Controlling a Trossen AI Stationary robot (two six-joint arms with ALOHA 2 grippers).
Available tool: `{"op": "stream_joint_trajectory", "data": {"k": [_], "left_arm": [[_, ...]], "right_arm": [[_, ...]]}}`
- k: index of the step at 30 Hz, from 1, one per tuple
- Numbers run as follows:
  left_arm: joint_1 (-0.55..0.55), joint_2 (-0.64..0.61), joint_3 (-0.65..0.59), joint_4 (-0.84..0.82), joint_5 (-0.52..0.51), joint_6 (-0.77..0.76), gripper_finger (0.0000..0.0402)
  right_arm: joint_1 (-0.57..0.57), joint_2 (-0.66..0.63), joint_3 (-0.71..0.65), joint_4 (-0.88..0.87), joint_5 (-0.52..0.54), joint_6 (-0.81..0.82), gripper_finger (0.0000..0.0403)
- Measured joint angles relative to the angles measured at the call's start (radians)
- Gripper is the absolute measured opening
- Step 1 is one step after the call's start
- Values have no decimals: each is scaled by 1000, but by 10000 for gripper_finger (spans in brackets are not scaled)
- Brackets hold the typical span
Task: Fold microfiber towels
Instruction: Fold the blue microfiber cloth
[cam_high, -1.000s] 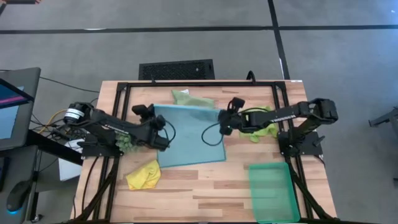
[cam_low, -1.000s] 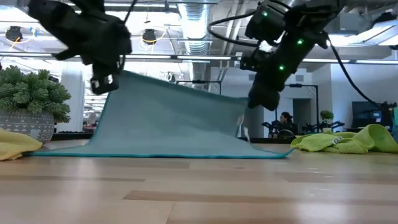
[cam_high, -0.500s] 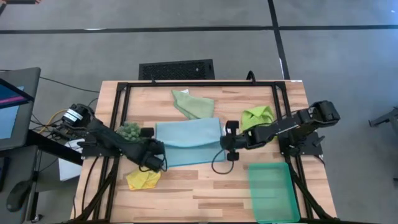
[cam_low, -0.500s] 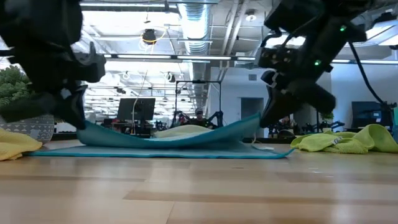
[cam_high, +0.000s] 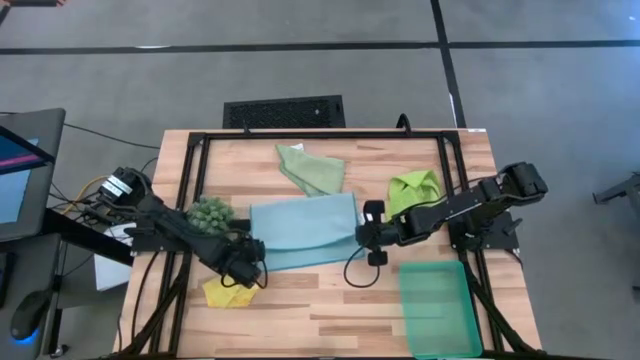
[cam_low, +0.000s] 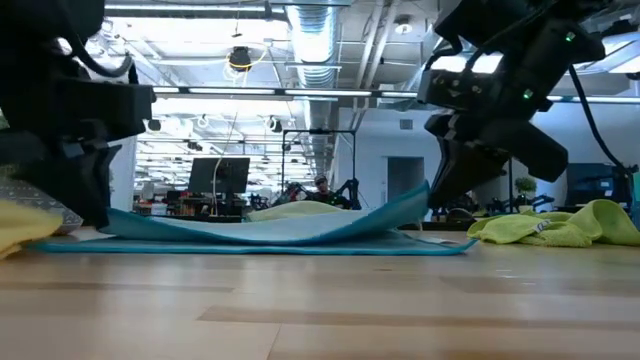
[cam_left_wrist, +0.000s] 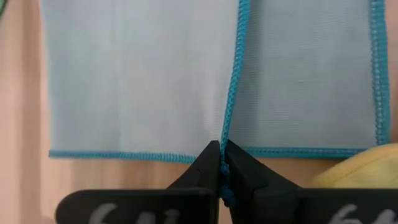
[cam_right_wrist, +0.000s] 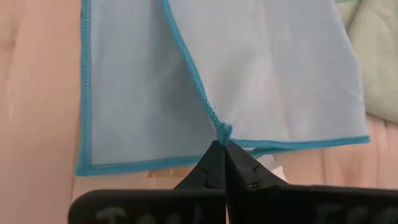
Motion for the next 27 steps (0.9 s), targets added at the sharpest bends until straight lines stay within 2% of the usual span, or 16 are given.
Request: {"op": "stream_joint_trajectory", "data": {"k": [7,12,18,22,27], "left_arm": [[-35,0,0,39,3,-58,0],[-65,0,0,113,20,-42,0],[-107,0,19,99,-1,-68,0],[-130,0,21,120,26,-64,0],[-137,1,21,127,45,-76,0]], "right_arm": [[35,0,0,-1,-37,25,9],[57,0,0,-1,-35,24,8],[77,-12,2,-1,68,16,8],[93,-14,3,-31,-4,7,8],[112,-1,2,-50,-12,8,8]]}}
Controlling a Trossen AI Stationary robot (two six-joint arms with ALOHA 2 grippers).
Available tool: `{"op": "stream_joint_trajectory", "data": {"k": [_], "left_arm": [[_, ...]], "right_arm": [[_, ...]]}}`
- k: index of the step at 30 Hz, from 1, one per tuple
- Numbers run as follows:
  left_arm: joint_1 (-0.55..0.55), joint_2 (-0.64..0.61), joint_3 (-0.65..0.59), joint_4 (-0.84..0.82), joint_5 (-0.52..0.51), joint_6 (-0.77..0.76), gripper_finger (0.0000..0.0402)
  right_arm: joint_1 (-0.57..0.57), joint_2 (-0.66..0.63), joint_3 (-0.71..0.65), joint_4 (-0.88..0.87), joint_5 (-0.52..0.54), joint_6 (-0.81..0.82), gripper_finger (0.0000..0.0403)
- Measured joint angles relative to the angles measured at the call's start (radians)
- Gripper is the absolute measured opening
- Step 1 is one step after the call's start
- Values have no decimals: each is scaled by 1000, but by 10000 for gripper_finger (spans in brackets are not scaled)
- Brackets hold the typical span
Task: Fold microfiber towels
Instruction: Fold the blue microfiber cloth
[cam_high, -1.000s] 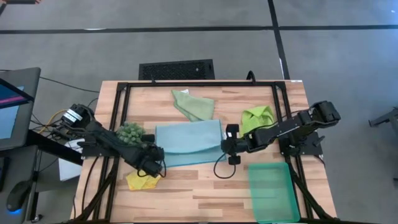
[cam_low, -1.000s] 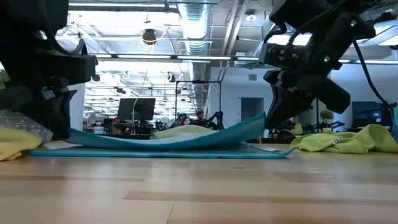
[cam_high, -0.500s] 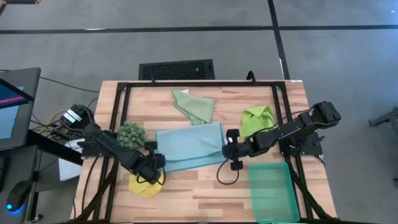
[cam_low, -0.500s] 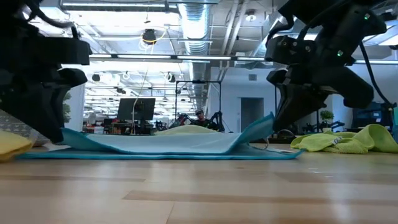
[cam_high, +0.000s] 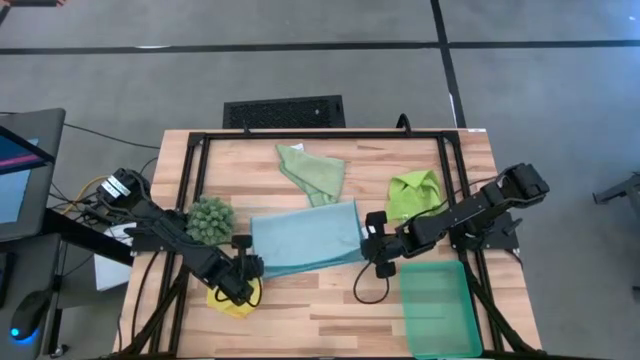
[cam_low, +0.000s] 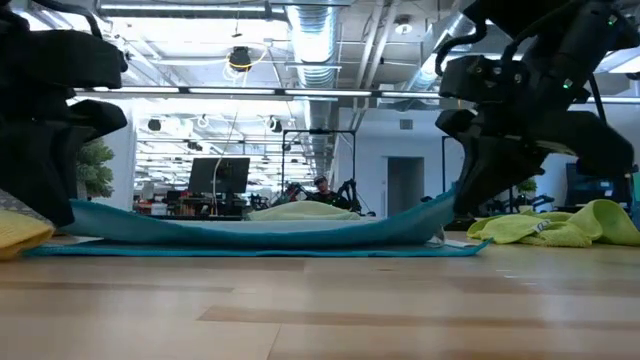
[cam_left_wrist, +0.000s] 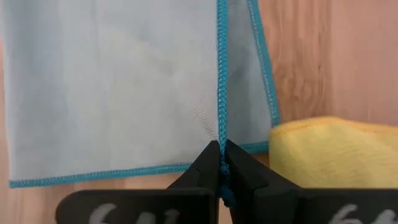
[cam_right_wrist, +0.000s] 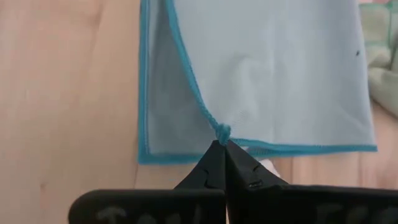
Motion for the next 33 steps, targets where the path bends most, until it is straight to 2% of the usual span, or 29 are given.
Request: {"op": "stream_joint_trajectory", "data": {"k": [10,17,33], "left_arm": [[-1,96,7,53,27,18,0],[0,88,3,53,13,21,0],[1,91,47,49,23,98,0]], "right_arm": [[4,51,0,-17,-2,8,10],[4,115,0,4,-7,-17,11],[26,83,0,-27,-26,-46,12]]}}
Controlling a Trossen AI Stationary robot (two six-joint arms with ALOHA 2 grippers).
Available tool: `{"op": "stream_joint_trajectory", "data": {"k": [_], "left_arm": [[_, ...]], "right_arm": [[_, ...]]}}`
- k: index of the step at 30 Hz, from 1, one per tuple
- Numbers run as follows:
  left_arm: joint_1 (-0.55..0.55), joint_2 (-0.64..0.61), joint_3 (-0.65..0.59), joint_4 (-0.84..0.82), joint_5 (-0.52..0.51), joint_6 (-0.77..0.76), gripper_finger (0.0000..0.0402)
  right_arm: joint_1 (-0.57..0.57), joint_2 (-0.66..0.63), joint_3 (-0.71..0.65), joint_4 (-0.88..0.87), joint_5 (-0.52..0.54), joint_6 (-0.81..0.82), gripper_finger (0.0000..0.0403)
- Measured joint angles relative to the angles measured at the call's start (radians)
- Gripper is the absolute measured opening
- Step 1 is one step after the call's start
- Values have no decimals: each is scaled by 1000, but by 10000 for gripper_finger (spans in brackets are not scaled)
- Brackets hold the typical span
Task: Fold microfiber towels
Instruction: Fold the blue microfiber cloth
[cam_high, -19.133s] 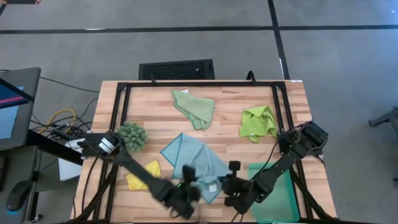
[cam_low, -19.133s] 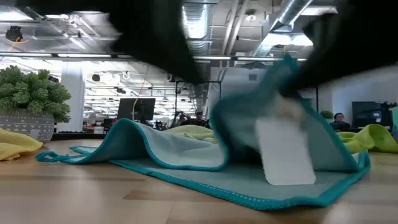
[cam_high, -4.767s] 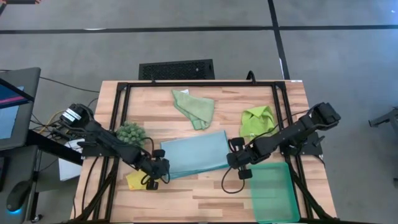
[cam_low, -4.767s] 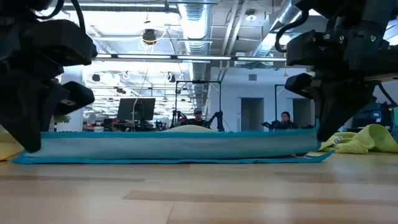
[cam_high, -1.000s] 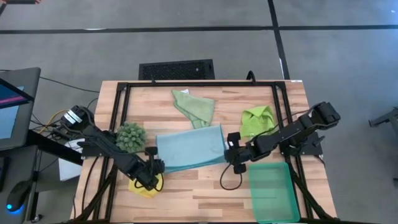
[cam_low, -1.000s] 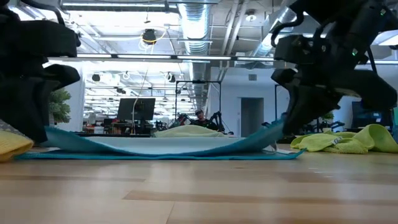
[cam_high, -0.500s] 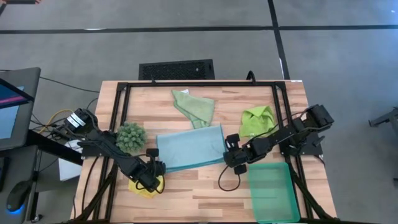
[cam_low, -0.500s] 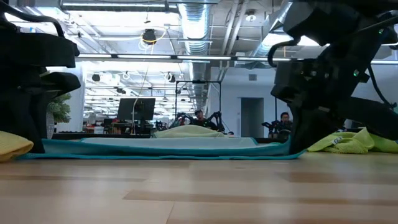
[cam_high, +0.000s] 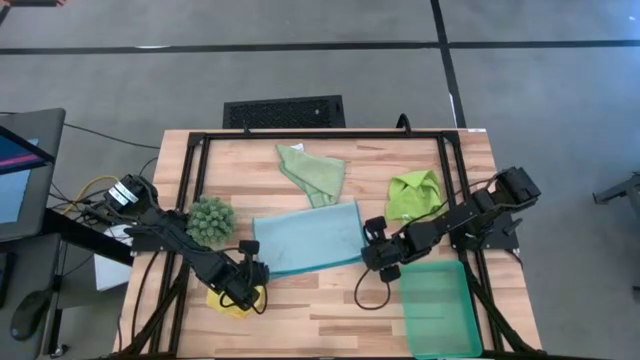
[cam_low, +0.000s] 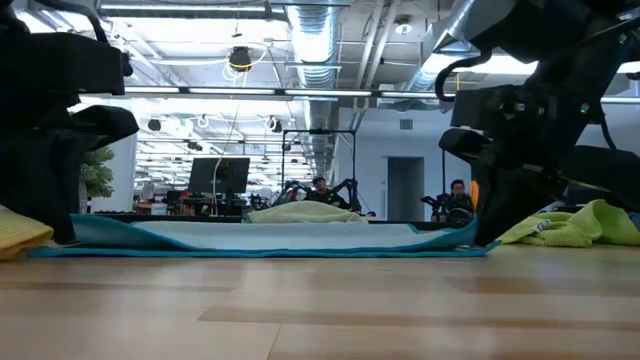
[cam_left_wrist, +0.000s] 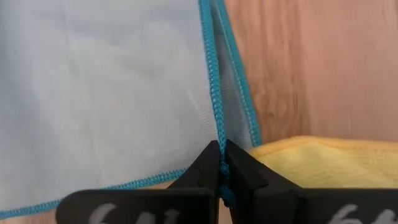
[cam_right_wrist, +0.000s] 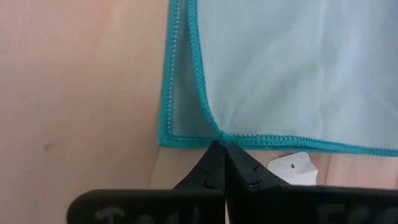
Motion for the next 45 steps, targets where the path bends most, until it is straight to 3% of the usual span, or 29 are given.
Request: {"op": "stream_joint_trajectory", "data": {"k": [32,45], "left_arm": [[0,-2,-2,31,24,-1,0],[-1,-2,-2,23,31,-18,1]], "right_arm": [[32,-2,46,-89,3,4,13],[38,-1,30,-88,-1,1,40]]}}
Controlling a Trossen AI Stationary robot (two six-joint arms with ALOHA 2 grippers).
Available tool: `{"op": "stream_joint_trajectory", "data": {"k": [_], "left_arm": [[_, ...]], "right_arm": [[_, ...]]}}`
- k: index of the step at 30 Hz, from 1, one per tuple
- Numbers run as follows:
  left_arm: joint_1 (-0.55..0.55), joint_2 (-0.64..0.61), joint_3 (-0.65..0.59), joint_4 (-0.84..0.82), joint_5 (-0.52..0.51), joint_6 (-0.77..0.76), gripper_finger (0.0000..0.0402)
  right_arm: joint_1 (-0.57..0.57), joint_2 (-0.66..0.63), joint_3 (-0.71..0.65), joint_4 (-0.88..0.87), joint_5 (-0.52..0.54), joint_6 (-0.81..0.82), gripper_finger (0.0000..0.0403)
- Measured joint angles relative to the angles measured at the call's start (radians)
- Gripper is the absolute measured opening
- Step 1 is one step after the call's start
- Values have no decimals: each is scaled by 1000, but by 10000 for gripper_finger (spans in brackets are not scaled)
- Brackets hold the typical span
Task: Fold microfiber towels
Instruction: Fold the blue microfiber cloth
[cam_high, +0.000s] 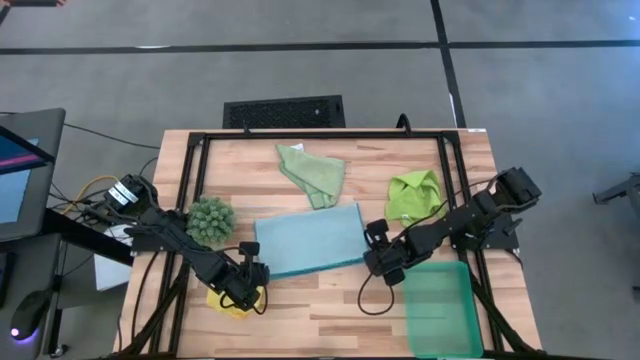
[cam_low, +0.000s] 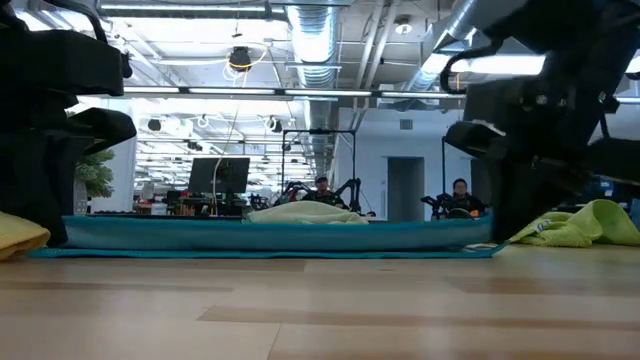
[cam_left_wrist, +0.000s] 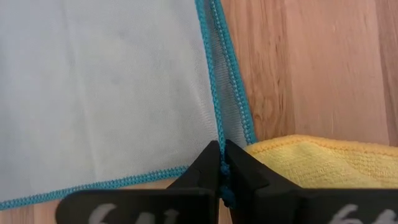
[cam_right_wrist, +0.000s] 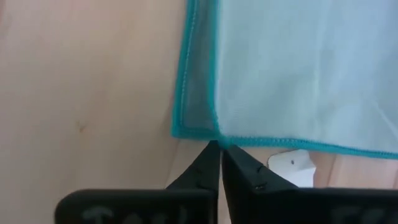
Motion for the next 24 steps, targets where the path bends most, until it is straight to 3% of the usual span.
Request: {"op": "stream_joint_trajectory", "data": {"k": [4,9,14,17,20,24], "left_arm": [[0,0,0,-1,0,-1,24],[0,0,3,-12,8,-26,82],[2,0,110,-196,65,-55,138],[1,-1,172,-291,-28,-48,153],[11,-18,173,-311,-132,-34,149],[70,-30,86,-131,-60,62,107]], "right_arm": [[0,1,-30,20,0,8,76],[0,-2,-9,25,-4,8,146],[-16,-62,27,-48,-4,15,195],[-41,-116,30,-26,-33,7,189],[-83,-159,0,86,-117,8,152],[-155,-159,-102,314,-312,0,77]]}}
